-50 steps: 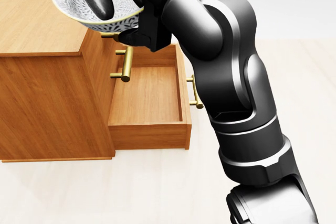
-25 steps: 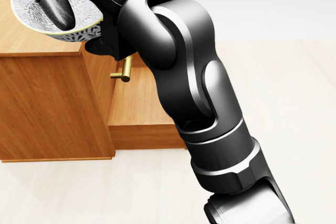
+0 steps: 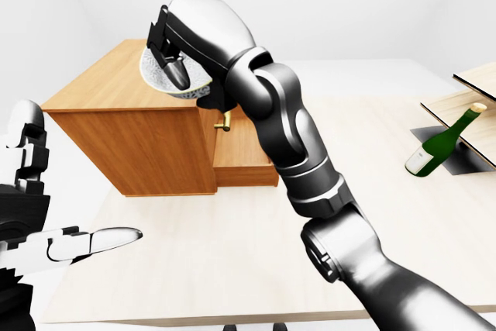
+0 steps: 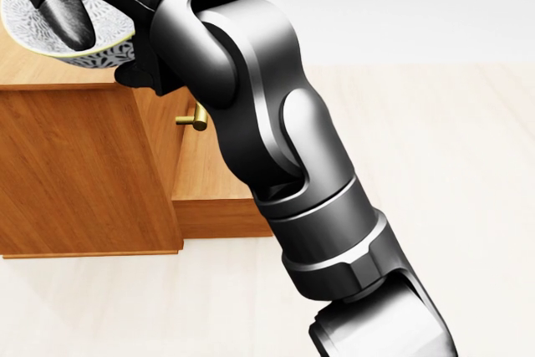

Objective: Put the bowl on top of the cabinet.

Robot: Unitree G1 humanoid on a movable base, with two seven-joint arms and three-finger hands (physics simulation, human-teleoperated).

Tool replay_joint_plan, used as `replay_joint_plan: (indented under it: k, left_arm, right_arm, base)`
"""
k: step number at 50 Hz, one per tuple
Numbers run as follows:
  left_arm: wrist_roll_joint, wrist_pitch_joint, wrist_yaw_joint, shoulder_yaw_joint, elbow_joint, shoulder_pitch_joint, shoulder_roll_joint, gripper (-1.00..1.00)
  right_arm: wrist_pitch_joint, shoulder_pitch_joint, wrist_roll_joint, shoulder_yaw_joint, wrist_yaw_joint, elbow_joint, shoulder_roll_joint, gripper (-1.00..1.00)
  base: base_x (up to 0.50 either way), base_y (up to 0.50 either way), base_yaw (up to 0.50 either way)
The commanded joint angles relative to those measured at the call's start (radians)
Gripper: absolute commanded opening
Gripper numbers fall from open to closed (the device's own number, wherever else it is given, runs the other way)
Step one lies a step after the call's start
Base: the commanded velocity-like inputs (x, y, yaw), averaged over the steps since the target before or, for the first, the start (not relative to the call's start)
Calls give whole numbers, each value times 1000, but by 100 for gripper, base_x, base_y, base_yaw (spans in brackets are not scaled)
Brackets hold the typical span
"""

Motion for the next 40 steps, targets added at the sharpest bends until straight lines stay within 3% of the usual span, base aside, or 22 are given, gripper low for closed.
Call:
replay_joint_plan:
  k: [1,11,18,28,36,40]
  left_arm:
    - [-8,0,5,-3,0,-5,11,100]
    - [-21,0,3,18,0,11,14,100]
    - [-19,0,5,10,0,9,20,100]
    - [-22,0,5,8,0,8,26,100]
    - [-29,0,5,8,0,7,36,100]
    - [-12,0,5,-2,0,6,20,100]
  right_arm:
    - [-20,-39,-19,-8,-61,80,2,-100]
    - [-12,-84,-19,-7,-144,184,27,-100]
    - [-25,-102,-18,-4,-211,263,34,-100]
    - [-9,-122,-22,1,-232,292,55,-100]
    - [-16,-150,-19,-3,-267,351,57,-100]
    - [-11,-150,-17,0,-257,342,61,-100]
  base:
    - [0,0,0]
    - [0,0,0]
    - [0,0,0]
    - [0,0,0]
    - [0,0,0]
    - [0,0,0]
